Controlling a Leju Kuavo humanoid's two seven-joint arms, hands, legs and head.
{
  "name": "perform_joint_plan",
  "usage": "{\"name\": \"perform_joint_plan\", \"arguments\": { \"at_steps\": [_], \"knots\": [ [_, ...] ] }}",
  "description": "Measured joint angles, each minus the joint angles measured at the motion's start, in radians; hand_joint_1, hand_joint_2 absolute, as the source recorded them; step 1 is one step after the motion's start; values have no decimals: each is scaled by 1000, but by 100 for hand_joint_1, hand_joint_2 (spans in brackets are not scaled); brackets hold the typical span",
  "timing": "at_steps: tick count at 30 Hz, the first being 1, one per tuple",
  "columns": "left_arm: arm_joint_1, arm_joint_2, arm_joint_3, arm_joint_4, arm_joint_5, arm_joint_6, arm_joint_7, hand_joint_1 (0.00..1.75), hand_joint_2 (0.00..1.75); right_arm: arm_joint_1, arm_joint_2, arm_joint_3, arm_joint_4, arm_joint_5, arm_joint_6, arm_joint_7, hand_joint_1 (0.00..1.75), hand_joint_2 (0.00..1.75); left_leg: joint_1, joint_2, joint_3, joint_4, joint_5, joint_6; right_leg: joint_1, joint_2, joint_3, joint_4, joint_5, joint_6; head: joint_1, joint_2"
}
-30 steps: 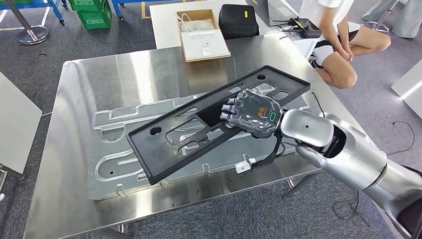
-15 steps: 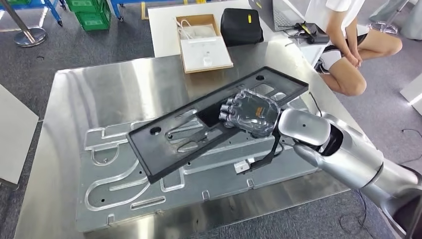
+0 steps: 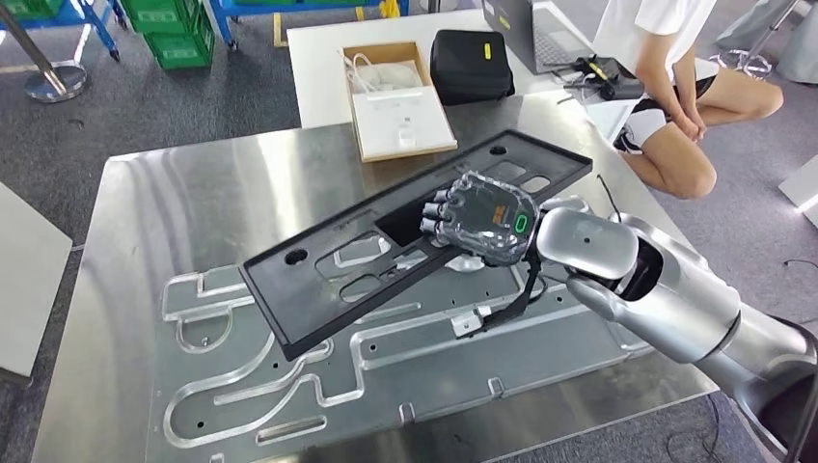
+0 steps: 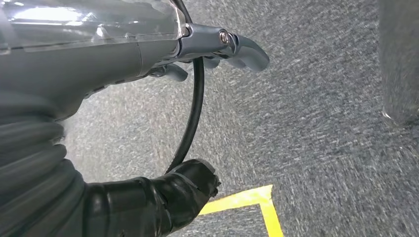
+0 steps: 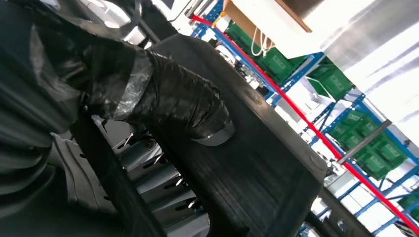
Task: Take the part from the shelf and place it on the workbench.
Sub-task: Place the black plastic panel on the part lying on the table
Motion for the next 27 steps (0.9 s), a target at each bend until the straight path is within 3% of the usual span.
{"name": "perform_joint_plan", "arguments": {
  "at_steps": [2, 5, 6, 7, 9, 11, 14, 17, 20, 21, 22, 23, 25, 27],
  "knots": [
    [-1, -1, 0, 0, 0, -3, -13, 0, 175, -5, -2, -1, 0, -1, 0, 0, 175, 175, 4, 1, 7, -8, 3, 11, -3, 0, -21, 51, -35, 11, 0, 0],
    [-1, -2, 0, 0, 0, -3, -18, 0, 175, -7, -3, 0, 0, -2, 0, 0, 175, 175, 4, 0, 10, -8, 0, 18, -12, -1, -112, 232, -113, 25, 0, 0],
    [-1, -2, 0, 0, 0, -3, -19, 0, 175, -6, -3, 1, 1, -2, 1, 0, 175, 175, 4, 0, 11, -7, -2, 18, -14, -1, -135, 268, -117, 27, 0, 0],
    [-1, -2, 0, 0, 0, -3, -21, 0, 175, -6, -3, 1, 1, -2, 1, 0, 175, 175, 4, 0, 13, -5, -6, 18, -15, -2, -141, 268, -101, 28, 0, 0],
    [-2, -2, 0, 0, 0, 0, -21, 0, 175, -8, -3, 1, 1, -2, 1, 0, 175, 175, 3, -2, 22, -2, -14, 16, -15, -2, -97, 162, -25, 21, 0, 0],
    [-3, -4, 0, 0, 0, 3, -16, 0, 175, -10, -3, 0, 0, -4, 0, 1, 175, 175, 1, -3, 29, -3, -20, 11, -8, -2, -37, 44, 23, 9, 0, 0],
    [-5, -6, 0, 0, 0, 2, -7, 0, 175, 6, -3, -8, -2, -16, -23, 10, 175, 175, 1, -3, 31, -7, -22, -3, 2, -4, -12, -6, 21, -4, 0, 0],
    [-5, -6, 0, 0, 0, -1, -7, 0, 175, 66, -3, -36, 0, -4, -77, 18, 175, 175, 0, -2, 23, 25, -53, -17, -8, -10, 8, -33, 26, -16, 0, 0],
    [-5, -5, 0, 0, 0, -3, -8, 0, 175, 108, -2, -52, 6, 12, -105, 18, 175, 175, 2, 0, -64, 208, -139, -26, -9, -12, 14, -38, 26, -24, 0, 0],
    [-4, -5, 0, 0, 0, -3, -8, 0, 175, 119, -2, -54, 8, 14, -107, 18, 175, 175, 3, 0, -90, 257, -152, -29, -9, -12, 14, -37, 24, -25, 0, 0],
    [-4, -5, 0, 0, 0, -3, -8, 0, 175, 129, -2, -56, 10, 14, -108, 18, 175, 175, 3, 0, -100, 270, -144, -30, -9, -11, 14, -34, 22, -25, 0, 0],
    [-3, -5, 0, 0, 0, -3, -8, 0, 175, 137, -2, -57, 12, 14, -108, 18, 175, 175, 3, 0, -90, 243, -117, -30, -9, -10, 14, -31, 20, -24, 0, 0],
    [-3, -4, 0, 0, 0, -3, -8, 0, 175, 145, -2, -62, 13, 14, -108, 18, 175, 175, 3, 0, -31, 113, -48, -26, -8, -8, 13, -18, 11, -18, 0, 0],
    [-4, -2, 0, 0, 0, -2, -8, 0, 175, 149, -2, -70, 14, 14, -109, 17, 175, 175, 1, -1, 10, 23, -19, -17, -4, -6, 7, -3, 3, -10, 0, 0]
  ]
}}
